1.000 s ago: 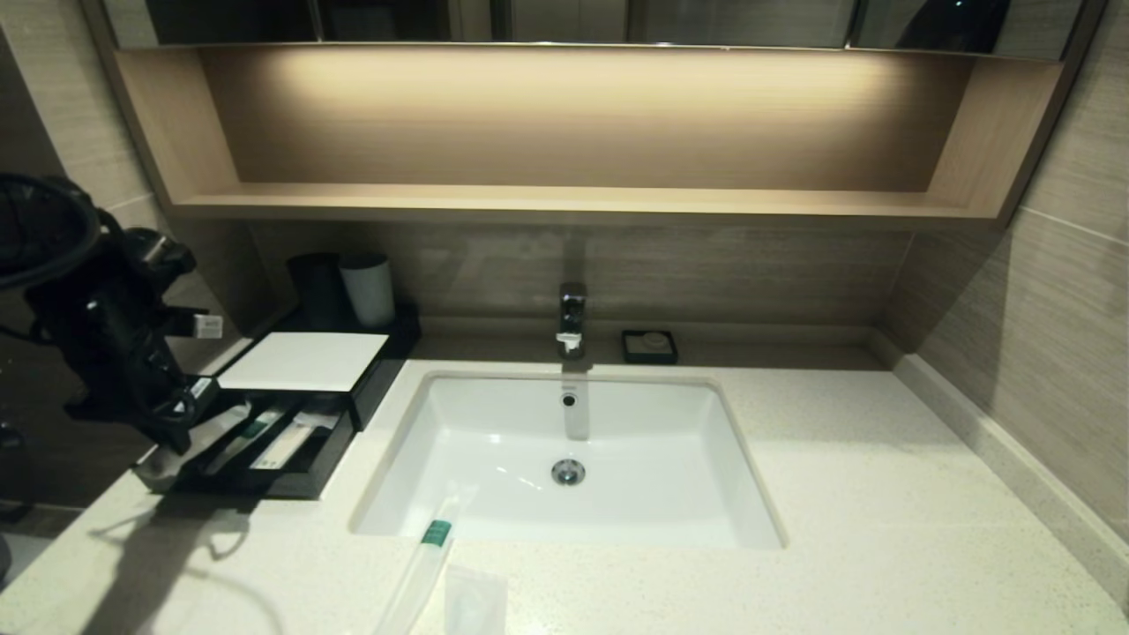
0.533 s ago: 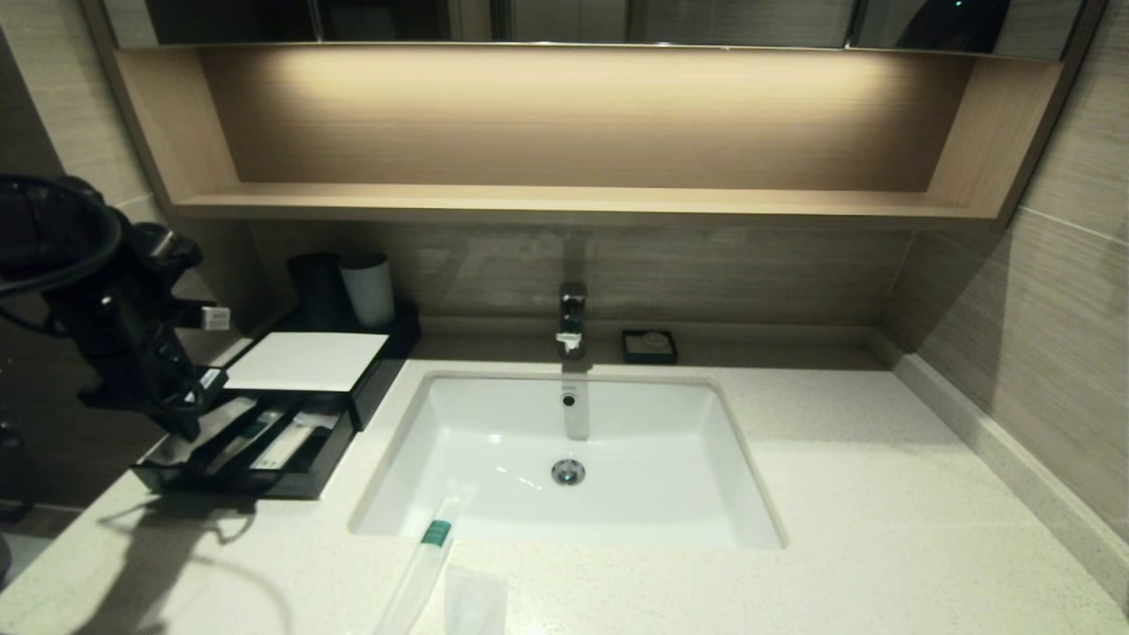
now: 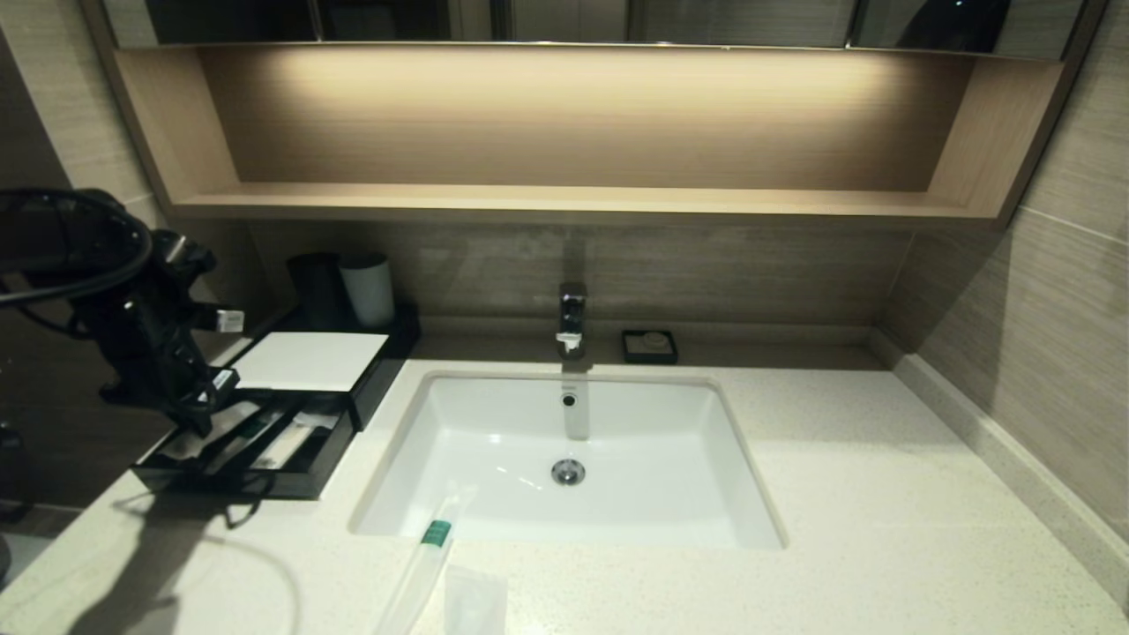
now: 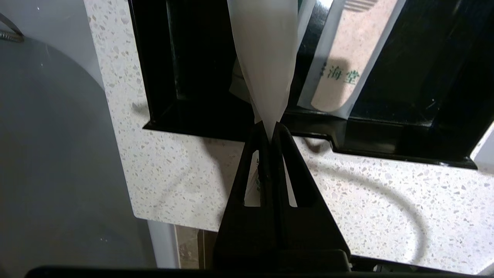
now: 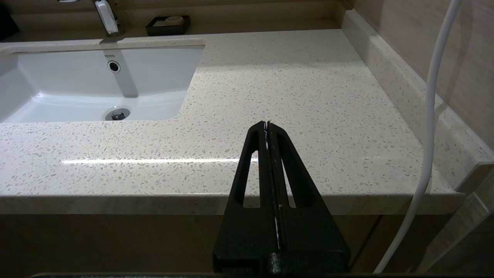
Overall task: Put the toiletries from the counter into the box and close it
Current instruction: Place the bathroom toiletry into the drawer
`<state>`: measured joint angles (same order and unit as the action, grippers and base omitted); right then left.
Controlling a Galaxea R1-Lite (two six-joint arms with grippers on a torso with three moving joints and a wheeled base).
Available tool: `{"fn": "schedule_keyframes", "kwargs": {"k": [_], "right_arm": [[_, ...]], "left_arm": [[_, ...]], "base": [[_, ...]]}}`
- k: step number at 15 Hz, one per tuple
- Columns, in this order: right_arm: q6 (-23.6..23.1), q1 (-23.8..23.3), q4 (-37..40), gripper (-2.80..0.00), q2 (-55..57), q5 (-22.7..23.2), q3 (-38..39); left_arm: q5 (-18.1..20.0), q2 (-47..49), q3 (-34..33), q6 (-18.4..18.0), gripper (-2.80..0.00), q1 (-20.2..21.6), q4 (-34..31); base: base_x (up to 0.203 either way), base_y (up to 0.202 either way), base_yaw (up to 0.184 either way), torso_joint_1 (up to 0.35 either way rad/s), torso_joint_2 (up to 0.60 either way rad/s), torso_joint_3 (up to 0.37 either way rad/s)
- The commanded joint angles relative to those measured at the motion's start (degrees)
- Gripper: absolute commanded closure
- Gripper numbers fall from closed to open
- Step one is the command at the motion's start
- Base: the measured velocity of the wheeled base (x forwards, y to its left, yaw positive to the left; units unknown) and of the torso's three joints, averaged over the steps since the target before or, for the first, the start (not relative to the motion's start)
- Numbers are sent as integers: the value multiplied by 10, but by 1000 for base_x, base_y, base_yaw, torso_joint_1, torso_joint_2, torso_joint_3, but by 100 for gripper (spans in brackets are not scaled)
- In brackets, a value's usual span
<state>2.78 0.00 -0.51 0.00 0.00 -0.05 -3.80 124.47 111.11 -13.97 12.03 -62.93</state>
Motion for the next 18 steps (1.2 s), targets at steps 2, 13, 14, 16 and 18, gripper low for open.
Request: {"fn": "schedule_keyframes", "kwargs": {"k": [2,13,14,16,18], "right_arm": [[0,0,0,0,1,0,0],[0,0,0,0,1,0,0],[0,0,0,0,1,0,0],[0,0,0,0,1,0,0],[0,0,0,0,1,0,0]], "left_arm": [[-1,16,1,-4,0,0,15],[-2,38,1,-13,0,0,84],[-2,38,1,-15,0,0,91],[-3,39,1,-21,0,0,96],[-3,40,1,-22,0,1,104]], "base": [[0,0,0,0,0,0],[0,0,0,0,0,0],[0,0,0,0,0,0],[0,0,0,0,0,0],[0,0,0,0,0,0]]}}
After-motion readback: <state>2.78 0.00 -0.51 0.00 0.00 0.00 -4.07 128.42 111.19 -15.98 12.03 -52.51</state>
